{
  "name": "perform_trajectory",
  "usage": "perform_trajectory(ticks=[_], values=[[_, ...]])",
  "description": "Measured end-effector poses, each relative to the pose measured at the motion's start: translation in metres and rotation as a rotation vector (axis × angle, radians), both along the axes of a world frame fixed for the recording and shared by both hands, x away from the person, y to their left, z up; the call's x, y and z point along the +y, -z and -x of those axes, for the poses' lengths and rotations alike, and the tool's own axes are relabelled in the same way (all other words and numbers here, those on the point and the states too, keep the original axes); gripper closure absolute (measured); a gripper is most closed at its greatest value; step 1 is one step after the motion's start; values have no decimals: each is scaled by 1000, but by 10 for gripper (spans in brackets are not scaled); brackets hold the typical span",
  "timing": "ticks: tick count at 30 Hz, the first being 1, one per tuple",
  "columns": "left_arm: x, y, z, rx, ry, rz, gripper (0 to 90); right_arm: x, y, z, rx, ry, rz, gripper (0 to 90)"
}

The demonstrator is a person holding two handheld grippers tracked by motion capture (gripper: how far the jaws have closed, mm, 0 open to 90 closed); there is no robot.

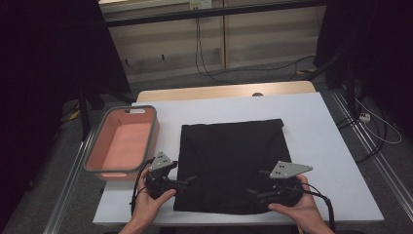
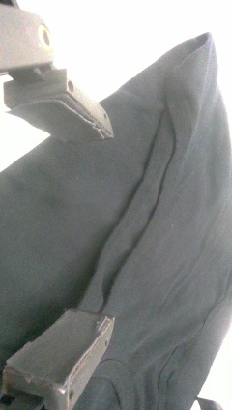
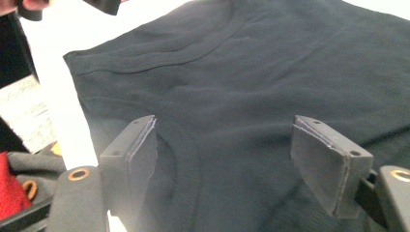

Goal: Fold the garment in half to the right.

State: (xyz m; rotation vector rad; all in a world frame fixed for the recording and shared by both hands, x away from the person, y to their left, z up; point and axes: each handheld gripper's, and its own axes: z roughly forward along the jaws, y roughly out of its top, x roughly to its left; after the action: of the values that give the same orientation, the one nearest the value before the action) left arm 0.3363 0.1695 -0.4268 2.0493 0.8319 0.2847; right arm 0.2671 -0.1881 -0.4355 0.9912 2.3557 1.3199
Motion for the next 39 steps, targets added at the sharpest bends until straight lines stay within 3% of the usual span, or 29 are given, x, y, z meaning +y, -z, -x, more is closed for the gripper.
perform_trajectory(ticks=[6, 11, 14, 16, 24, 31, 35, 39], values=[[-5, -2, -10, -19, -15, -21, 113, 16, -1, -3, -9, -48, 8, 269], [-9, -6, -23, -42, -29, -11, 107, 36, -1, -8, -8, -89, 8, 267], [-12, -6, -29, -5, -21, -12, 112, 50, -2, -10, -12, -122, 12, 267], [-15, -6, -32, -18, -17, -34, 112, 57, -3, -12, -13, -139, 14, 267], [-23, -10, -51, -34, -25, -35, 94, 82, -5, -18, -17, -194, 25, 281], [-30, -13, -70, -62, -58, -28, 55, 97, -5, -23, -19, -230, 34, 288], [-30, -14, -83, -62, -83, -52, 59, 100, -3, -24, -11, -246, 36, 295], [-31, -16, -96, -61, -116, -48, 75, 101, 0, -25, -4, -254, 34, 301]])
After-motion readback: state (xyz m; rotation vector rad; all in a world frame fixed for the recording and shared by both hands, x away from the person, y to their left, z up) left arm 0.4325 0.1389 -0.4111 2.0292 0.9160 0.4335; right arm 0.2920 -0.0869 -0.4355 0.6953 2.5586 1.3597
